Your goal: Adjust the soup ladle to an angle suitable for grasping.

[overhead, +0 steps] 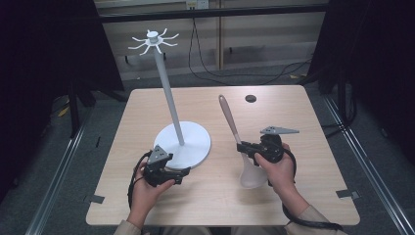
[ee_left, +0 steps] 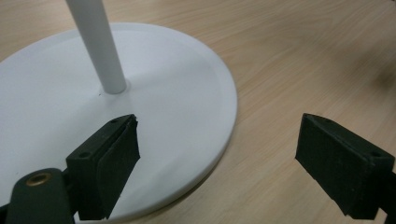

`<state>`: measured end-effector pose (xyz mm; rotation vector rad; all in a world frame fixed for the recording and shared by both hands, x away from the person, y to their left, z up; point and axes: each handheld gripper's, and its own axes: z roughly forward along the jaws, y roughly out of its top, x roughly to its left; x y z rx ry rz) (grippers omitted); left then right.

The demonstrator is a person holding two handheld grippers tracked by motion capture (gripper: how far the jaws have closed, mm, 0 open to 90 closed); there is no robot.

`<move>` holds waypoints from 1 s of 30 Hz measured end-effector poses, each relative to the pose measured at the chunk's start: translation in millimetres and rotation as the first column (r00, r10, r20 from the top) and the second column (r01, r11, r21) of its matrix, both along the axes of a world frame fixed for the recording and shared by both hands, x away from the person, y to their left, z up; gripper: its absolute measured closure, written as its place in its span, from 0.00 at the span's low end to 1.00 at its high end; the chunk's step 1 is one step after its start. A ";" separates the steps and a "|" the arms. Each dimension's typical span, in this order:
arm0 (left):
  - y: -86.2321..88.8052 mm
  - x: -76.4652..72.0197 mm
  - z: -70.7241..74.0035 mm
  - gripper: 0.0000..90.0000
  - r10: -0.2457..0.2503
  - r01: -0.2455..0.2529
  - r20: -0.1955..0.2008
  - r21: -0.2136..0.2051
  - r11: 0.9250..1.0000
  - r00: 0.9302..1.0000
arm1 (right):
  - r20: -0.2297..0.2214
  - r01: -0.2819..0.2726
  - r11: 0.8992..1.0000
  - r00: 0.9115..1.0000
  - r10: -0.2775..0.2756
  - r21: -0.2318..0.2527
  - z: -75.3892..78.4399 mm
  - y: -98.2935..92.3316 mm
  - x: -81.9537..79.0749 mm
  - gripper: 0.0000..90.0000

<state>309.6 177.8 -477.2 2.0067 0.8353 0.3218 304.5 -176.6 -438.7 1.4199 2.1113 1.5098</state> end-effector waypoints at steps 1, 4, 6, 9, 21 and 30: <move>-1.9 -0.2 1.5 0.15 -0.003 0.003 0.003 -0.010 1.000 1.000 | 0.010 -0.004 1.000 1.000 0.004 0.005 1.4 1.1 -1.3 0.89; -8.5 -1.2 7.8 0.15 -0.019 0.019 0.010 -0.047 0.999 1.000 | 0.031 -0.016 1.000 0.999 0.016 0.019 3.5 4.0 -3.6 0.89; -12.5 -1.5 12.9 0.15 -0.030 0.031 0.014 -0.080 0.996 0.999 | 0.048 -0.033 0.999 0.998 0.031 0.041 4.3 6.1 -5.1 0.89; -18.7 -1.5 19.3 0.15 -0.036 0.036 0.006 -0.152 0.988 0.999 | 0.080 -0.055 0.998 0.996 0.051 0.040 6.1 9.5 -7.3 0.89; -45.5 7.1 37.4 0.20 -0.076 0.056 -0.047 -0.332 0.942 0.996 | 0.126 -0.123 0.991 0.985 0.117 0.046 6.4 20.4 -15.5 0.89; -55.6 12.9 55.8 0.39 -0.082 0.057 -0.043 -0.409 0.911 0.996 | 0.156 -0.158 0.987 0.976 0.149 0.042 5.7 27.4 -20.6 0.89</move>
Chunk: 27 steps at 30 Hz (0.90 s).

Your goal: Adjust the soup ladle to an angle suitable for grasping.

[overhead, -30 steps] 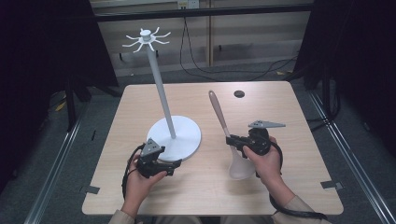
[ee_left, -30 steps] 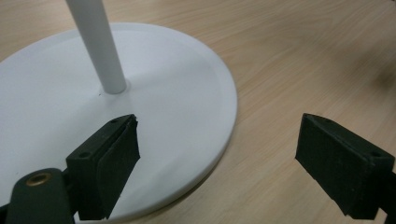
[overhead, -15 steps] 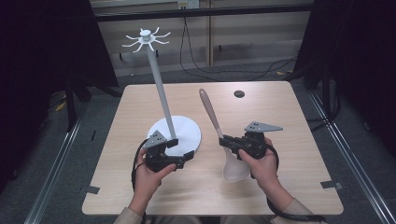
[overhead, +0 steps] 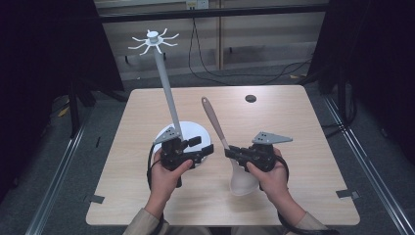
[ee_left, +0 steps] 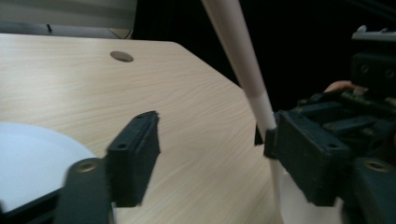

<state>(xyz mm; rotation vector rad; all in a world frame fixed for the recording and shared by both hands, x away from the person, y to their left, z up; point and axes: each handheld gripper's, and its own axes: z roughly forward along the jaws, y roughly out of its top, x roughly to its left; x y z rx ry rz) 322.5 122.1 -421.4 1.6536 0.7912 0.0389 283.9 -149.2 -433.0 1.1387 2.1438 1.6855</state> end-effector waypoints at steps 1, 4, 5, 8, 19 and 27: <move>-0.1 0.3 1.7 0.39 -0.002 0.002 0.004 0.003 1.000 1.000 | 0.006 -0.002 1.000 1.000 0.002 0.001 -0.1 0.7 -0.6 0.89; -3.2 1.6 6.3 0.43 0.001 -0.001 0.005 -0.017 1.000 1.000 | 0.014 -0.014 1.000 1.000 0.014 0.003 1.0 3.3 -1.8 0.89; -3.8 2.2 7.2 0.43 0.002 -0.002 0.004 -0.018 1.000 1.000 | 0.014 -0.014 1.000 1.000 0.014 0.003 1.0 3.3 -1.8 0.89; -5.6 5.1 7.0 0.50 0.000 0.000 0.004 -0.023 1.000 1.000 | 0.021 -0.024 1.000 1.000 0.024 0.016 1.4 5.3 -2.2 0.89; -9.3 6.3 10.4 0.62 -0.034 0.035 0.012 -0.077 0.996 0.999 | 0.039 -0.038 0.999 0.999 0.038 0.022 0.5 10.8 -3.2 0.89; -9.3 6.5 13.5 0.75 -0.041 0.043 0.026 -0.085 0.995 0.999 | 0.050 -0.054 0.998 0.997 0.053 0.017 0.2 15.3 -3.9 0.89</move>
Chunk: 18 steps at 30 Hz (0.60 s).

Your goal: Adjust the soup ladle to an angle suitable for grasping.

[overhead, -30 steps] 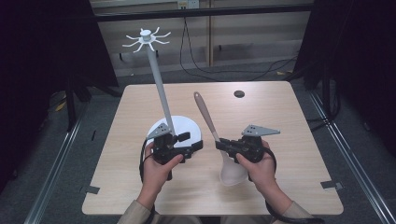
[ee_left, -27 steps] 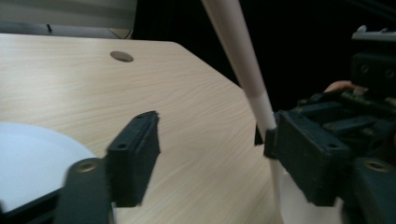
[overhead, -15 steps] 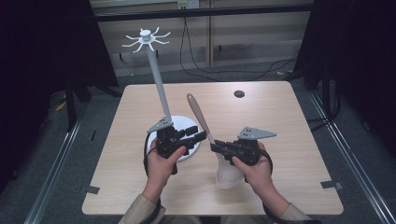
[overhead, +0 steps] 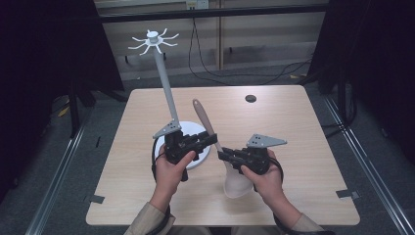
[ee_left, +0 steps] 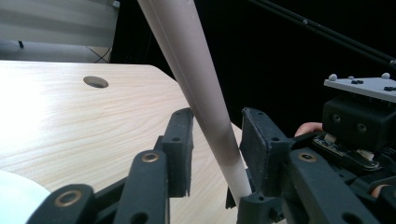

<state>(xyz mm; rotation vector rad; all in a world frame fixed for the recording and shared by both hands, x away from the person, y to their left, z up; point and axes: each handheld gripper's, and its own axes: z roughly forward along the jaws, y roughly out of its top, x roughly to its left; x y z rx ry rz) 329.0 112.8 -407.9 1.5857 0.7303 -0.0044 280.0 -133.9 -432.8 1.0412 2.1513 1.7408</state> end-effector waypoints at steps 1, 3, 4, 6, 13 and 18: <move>0.2 0.1 0.3 0.75 0.000 0.000 -0.001 -0.004 1.000 1.000 | 0.002 0.003 1.000 1.000 -0.003 0.001 -0.1 0.3 -0.1 0.89; 0.4 0.2 0.7 0.76 0.001 -0.001 -0.003 -0.013 1.000 1.000 | 0.005 -0.001 1.000 1.000 0.001 0.006 -0.2 1.0 0.2 0.89; 0.4 -0.1 1.0 0.77 0.000 0.000 -0.002 -0.014 1.000 1.000 | 0.005 -0.002 1.000 1.000 0.002 0.007 -0.1 1.1 0.4 0.89; 0.6 -0.3 1.9 0.77 -0.009 0.009 0.012 -0.010 1.000 1.000 | 0.007 -0.006 1.000 1.000 0.006 0.008 0.0 1.8 1.0 0.89; -0.4 -2.1 5.9 0.82 -0.034 0.034 0.027 -0.019 0.999 0.999 | 0.018 -0.016 1.000 1.000 0.015 0.007 0.2 4.4 1.4 0.89; -4.5 -5.8 11.6 0.85 -0.058 0.060 0.065 -0.017 0.998 0.996 | 0.033 -0.021 1.000 0.999 0.021 0.005 0.7 6.7 1.2 0.89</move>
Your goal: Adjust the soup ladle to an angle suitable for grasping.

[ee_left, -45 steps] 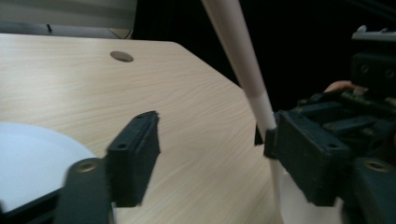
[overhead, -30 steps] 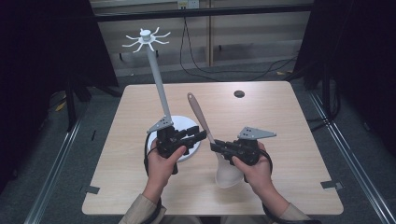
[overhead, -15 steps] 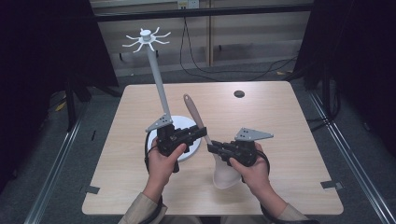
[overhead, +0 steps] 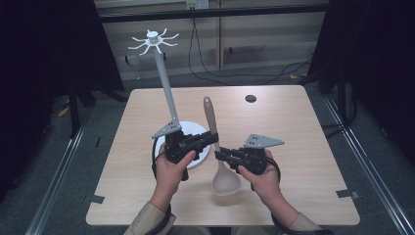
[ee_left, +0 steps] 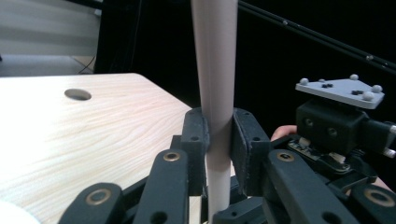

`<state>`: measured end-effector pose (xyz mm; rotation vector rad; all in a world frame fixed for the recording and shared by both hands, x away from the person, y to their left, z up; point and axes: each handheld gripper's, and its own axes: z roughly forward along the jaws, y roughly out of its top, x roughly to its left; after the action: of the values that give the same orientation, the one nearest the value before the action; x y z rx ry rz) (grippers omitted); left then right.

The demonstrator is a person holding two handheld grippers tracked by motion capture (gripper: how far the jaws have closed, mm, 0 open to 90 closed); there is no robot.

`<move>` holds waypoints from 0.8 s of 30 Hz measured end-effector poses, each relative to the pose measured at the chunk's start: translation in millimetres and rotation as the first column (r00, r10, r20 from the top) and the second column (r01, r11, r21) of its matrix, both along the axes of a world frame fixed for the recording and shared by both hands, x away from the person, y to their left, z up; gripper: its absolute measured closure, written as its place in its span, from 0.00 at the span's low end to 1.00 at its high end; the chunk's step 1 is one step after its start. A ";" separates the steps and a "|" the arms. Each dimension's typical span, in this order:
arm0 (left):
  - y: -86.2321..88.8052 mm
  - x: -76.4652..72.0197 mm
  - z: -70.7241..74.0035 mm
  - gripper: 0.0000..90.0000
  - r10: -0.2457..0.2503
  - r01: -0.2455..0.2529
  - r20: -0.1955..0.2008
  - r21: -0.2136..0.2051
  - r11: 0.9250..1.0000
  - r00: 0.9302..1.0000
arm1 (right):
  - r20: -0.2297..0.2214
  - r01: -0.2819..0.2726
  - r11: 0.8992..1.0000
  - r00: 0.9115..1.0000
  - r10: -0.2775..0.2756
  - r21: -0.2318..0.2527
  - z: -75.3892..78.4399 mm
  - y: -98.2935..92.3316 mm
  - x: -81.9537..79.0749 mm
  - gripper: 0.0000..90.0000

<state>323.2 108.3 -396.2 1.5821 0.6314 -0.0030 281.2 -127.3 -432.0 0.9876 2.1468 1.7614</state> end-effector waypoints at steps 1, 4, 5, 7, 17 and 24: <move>-0.7 -0.8 1.9 0.85 -0.002 0.002 0.013 0.008 1.000 1.000 | 0.002 -0.003 1.000 1.000 0.003 0.002 0.4 0.5 0.3 0.89; -0.8 -1.2 5.5 0.86 -0.008 0.008 0.027 0.023 1.000 1.000 | 0.011 -0.010 1.000 1.000 0.010 0.003 2.2 1.4 1.2 0.89; -0.6 -1.3 7.0 0.86 -0.010 0.009 0.029 0.028 1.000 1.000 | 0.012 -0.008 1.000 1.000 0.008 0.003 2.9 1.6 1.2 0.89; -0.4 -1.5 8.8 0.86 -0.014 0.013 0.031 0.035 0.999 0.999 | 0.020 -0.014 1.000 1.000 0.014 0.001 3.8 1.2 1.6 0.89; 2.0 -3.3 12.8 0.86 0.016 -0.020 0.059 0.082 0.996 0.998 | 0.040 0.007 1.000 0.999 -0.006 0.000 5.7 -2.5 3.1 0.73; 13.4 -1.7 20.3 0.86 0.056 -0.064 0.080 0.099 0.993 0.995 | 0.045 0.051 0.998 0.998 -0.050 -0.037 5.6 -16.1 3.2 0.43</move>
<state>321.5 121.7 -375.9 1.6517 0.6266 0.1368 284.3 -143.4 -426.4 0.9760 2.1021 1.6968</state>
